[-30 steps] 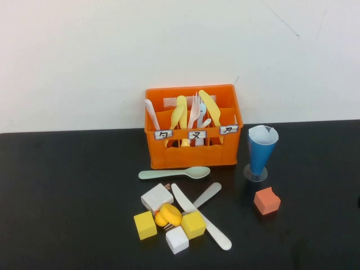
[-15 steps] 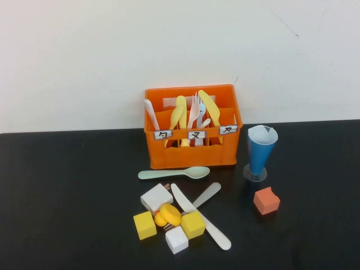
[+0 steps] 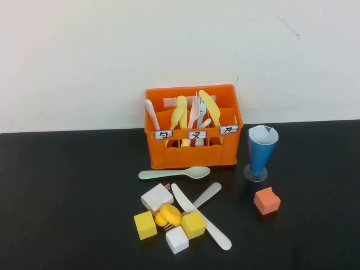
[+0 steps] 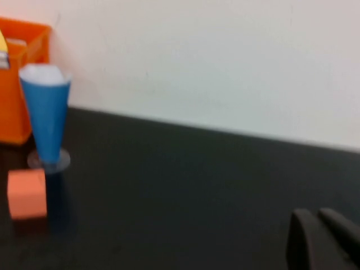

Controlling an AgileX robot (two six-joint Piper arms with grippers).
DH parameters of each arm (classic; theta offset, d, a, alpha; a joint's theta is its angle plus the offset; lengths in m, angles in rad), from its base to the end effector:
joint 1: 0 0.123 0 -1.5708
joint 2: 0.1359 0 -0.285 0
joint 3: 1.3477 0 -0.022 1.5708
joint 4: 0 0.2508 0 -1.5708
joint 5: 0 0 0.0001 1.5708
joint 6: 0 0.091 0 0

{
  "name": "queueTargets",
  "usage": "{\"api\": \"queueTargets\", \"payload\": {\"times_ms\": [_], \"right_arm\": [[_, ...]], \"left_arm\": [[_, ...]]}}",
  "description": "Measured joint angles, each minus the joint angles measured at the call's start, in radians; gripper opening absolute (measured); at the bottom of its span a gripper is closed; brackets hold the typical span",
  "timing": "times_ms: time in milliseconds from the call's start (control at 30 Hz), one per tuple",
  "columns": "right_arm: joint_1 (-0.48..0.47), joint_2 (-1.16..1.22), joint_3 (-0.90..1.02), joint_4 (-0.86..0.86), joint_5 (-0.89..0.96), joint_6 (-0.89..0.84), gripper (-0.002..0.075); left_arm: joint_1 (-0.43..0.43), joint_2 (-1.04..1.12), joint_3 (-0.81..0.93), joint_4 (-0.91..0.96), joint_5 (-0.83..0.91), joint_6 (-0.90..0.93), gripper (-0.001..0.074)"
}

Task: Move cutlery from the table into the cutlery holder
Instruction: Pick up the knife

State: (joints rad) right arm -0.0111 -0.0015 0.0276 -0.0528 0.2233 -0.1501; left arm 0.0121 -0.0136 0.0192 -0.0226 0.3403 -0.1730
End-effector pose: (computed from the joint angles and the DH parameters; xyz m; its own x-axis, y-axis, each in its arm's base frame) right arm 0.0563 -0.0017 0.1837 -0.1625 -0.1984 -0.9666 -0.0101 0.9799 -0.1995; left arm 0.0533 0.0000 0.1768 -0.2500 -0.1961 -0.9482 -0.0541 0.9806 -0.1886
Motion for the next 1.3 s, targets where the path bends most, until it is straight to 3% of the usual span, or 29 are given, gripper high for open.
{"api": "queueTargets", "payload": {"times_ms": [167,1300], "right_arm": [[-0.002,-0.011,0.000,-0.028,0.105,0.047,-0.0001],[-0.002,-0.011,0.000,-0.032,0.108,-0.024,-0.0001]], "left_arm": [[0.000,0.000,0.000,0.000,0.000,0.000,-0.0001],[0.000,0.000,0.000,0.000,0.000,0.002,-0.0001]]}}
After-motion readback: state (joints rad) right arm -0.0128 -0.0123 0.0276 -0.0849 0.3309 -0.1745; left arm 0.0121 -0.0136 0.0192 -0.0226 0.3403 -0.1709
